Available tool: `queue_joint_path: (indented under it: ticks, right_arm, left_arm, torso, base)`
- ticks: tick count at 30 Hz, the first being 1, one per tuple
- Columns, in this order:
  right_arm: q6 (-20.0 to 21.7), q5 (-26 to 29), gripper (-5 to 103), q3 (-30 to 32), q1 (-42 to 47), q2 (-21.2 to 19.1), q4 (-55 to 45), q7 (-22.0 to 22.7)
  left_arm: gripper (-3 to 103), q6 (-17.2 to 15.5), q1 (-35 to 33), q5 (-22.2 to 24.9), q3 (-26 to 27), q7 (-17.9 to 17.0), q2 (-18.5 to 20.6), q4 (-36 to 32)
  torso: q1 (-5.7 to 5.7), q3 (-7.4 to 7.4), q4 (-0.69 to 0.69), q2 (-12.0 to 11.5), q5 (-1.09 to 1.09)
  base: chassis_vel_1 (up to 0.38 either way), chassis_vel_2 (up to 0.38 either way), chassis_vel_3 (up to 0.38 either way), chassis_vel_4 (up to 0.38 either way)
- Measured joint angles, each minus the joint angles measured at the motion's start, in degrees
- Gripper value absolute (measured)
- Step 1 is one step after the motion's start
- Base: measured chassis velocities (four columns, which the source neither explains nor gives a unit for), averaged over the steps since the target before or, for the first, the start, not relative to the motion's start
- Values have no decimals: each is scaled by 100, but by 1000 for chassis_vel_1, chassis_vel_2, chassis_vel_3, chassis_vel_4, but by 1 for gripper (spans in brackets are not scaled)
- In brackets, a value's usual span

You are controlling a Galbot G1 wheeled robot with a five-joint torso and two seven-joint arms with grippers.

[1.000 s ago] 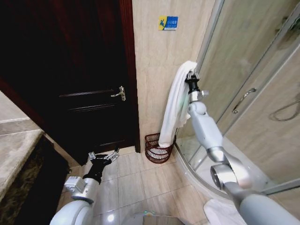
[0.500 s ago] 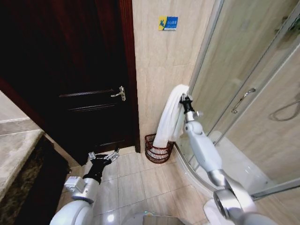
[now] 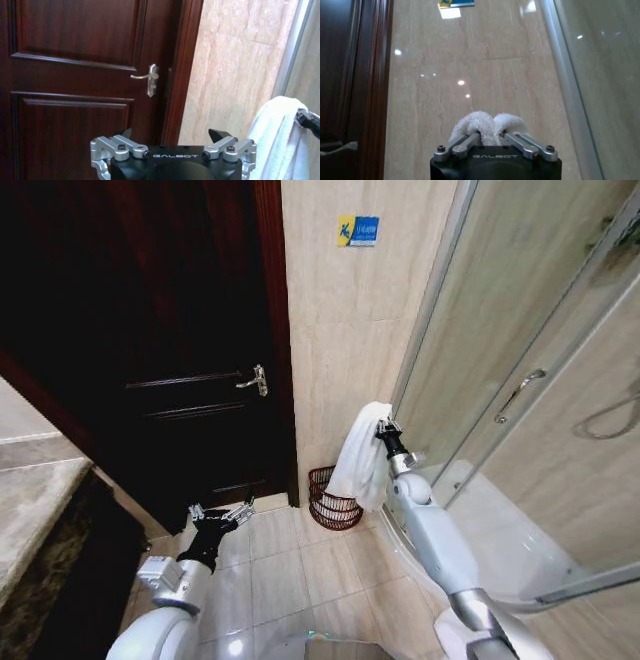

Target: Discard the used towel into the hamper.

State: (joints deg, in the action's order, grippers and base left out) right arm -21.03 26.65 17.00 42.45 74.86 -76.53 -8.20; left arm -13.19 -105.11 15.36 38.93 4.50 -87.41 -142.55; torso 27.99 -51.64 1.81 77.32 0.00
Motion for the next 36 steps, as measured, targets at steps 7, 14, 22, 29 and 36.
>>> queue_joint_path:
  ticks: [7, 14, 22, 29, 36]
  right_arm:
    - [-25, 114, 9, -63, 253, 21, -285, 49]
    - [-289, 278, 9, -151, -140, -114, -448, -300]
    - [-475, 311, 9, -124, -27, 48, -98, -496]
    - [-744, 81, 9, -127, 235, 238, 565, -233]
    - [-702, -294, 9, -56, 349, 290, 810, 182]
  left_arm:
    - [100, 0, 1, 0, 0, 0, 0, 0]
    - [100, 0, 1, 0, 0, 0, 0, 0]
    - [100, 0, -1, 0, 0, 0, 0, 0]
    - [100, 0, 0, 0, 0, 0, 0, 0]
    - [100, 0, 0, 0, 0, 0, 0, 0]
  torso:
    - [5, -2, 0, -2, 1]
    - [8, -3, 0, -4, -1]
    - [-3, 1, -1, 1, 1]
    - [3, -2, 0, -1, 1]
    - [4, -2, -1, -1, 0]
  base:
    - [-187, 191, 177, -174]
    - [-120, 95, 60, -67]
    - [35, -19, -21, 23]
    - [0, 0, 0, 0]
    - [0, 0, 0, 0]
